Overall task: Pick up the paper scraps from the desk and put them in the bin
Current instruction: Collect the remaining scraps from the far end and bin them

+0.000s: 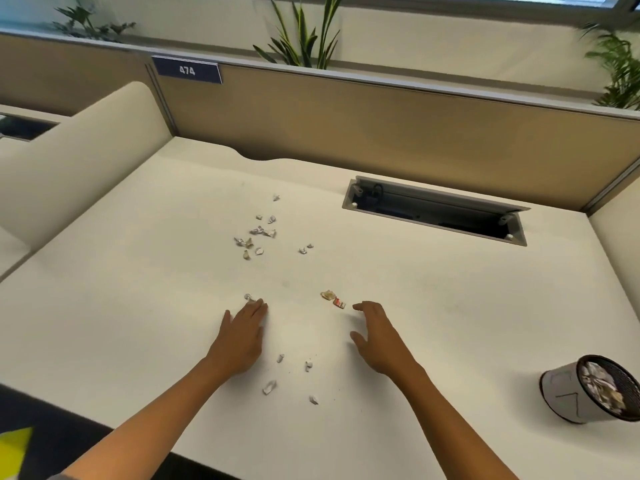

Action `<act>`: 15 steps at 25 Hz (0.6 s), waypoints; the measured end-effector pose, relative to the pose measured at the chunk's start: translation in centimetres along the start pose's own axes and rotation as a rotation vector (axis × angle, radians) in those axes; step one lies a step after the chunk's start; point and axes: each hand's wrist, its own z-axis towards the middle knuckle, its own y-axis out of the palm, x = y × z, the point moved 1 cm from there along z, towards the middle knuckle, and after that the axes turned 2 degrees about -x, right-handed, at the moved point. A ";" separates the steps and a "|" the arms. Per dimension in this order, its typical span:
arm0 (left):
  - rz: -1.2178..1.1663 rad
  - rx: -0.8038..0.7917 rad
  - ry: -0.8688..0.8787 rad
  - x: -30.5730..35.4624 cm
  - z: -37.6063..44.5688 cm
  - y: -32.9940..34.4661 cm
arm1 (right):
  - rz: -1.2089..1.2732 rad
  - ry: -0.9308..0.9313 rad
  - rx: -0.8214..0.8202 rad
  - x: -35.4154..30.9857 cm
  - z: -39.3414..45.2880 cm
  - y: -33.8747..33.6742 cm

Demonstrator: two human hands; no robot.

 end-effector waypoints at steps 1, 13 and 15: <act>0.021 0.031 0.016 -0.3 -0.4 -0.1 | -0.004 -0.028 -0.016 -0.4 0.8 0.3; -0.104 -0.044 -0.094 -2.5 -2.2 -1.6 | -0.146 -0.242 -0.270 -4.4 5.8 4.9; -0.096 -0.080 -0.067 -2.0 -1.5 -1.9 | -0.165 -0.319 -0.299 -5.3 5.0 6.4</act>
